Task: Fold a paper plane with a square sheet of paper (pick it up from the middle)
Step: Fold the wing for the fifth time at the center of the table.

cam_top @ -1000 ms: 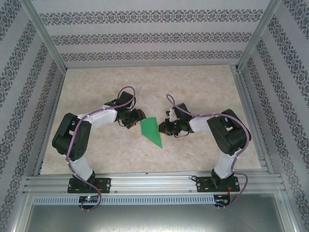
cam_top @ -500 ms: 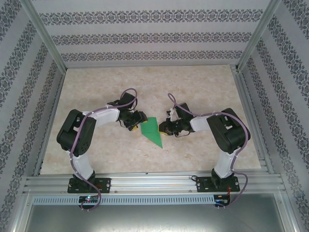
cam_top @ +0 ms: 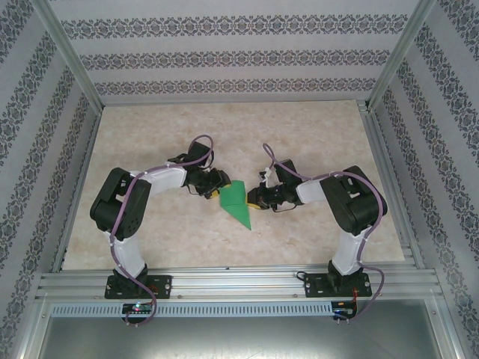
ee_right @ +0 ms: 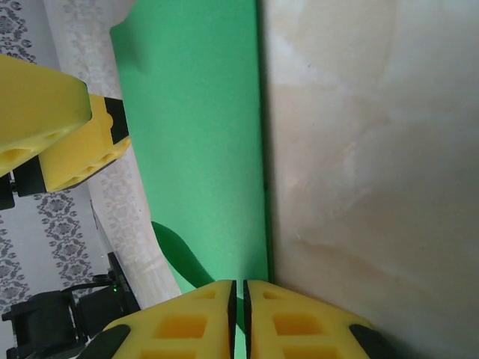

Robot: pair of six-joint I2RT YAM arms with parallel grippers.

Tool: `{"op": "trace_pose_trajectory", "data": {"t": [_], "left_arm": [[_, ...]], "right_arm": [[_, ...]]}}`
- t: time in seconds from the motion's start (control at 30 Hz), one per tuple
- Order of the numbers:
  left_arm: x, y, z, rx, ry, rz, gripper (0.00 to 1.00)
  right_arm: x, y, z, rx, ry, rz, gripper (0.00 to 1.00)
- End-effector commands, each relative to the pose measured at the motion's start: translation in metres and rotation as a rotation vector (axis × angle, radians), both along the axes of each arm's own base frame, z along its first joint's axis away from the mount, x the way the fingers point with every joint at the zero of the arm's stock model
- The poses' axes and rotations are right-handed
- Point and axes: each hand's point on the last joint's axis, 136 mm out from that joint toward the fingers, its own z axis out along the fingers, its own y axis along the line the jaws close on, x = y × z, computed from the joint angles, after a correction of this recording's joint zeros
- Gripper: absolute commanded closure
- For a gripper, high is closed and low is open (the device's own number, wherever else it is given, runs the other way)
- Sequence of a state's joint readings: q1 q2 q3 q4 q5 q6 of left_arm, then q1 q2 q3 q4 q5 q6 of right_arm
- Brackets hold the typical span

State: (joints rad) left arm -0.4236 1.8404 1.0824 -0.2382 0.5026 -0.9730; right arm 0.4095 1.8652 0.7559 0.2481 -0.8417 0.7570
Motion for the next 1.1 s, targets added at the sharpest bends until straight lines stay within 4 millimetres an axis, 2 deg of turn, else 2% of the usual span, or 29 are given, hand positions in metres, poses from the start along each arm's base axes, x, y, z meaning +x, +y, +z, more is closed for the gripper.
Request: {"op": "trace_pose_trajectory", "data": {"t": [0.0,0.37,0.57,0.8,0.97,1.07], "left_arm": [[-0.0007,-0.0066,-0.0021,-0.046,0.003,0.004,0.51],[-0.0023,-0.0026,-0.0013,-0.036,0.0,0.018,0.47],[-0.0008,-0.0067,-0.0013,-0.043,0.004,-0.064,0.48],[0.0017,-0.0002,-0.0007,-0.041,0.0,-0.093,0.51],[0.0018,-0.0036,-0.0006,-0.076,0.01,-0.119,0.53],[0.0017,-0.0066,-0.0003,-0.095,0.015,-0.135,0.59]], "right_arm": [[-0.0059,-0.0261,-0.0486,-0.145,0.073,-0.078,0.86],[-0.0043,-0.0308,-0.0507,-0.158,0.076,-0.093,0.86],[-0.0042,-0.0321,-0.0507,-0.163,0.079,-0.093,0.87],[-0.0007,-0.0329,-0.0488,-0.163,0.075,-0.096,0.87],[0.0002,-0.0338,-0.0498,-0.166,0.077,-0.097,0.89],[0.0007,-0.0349,-0.0501,-0.168,0.08,-0.098,0.89]]}}
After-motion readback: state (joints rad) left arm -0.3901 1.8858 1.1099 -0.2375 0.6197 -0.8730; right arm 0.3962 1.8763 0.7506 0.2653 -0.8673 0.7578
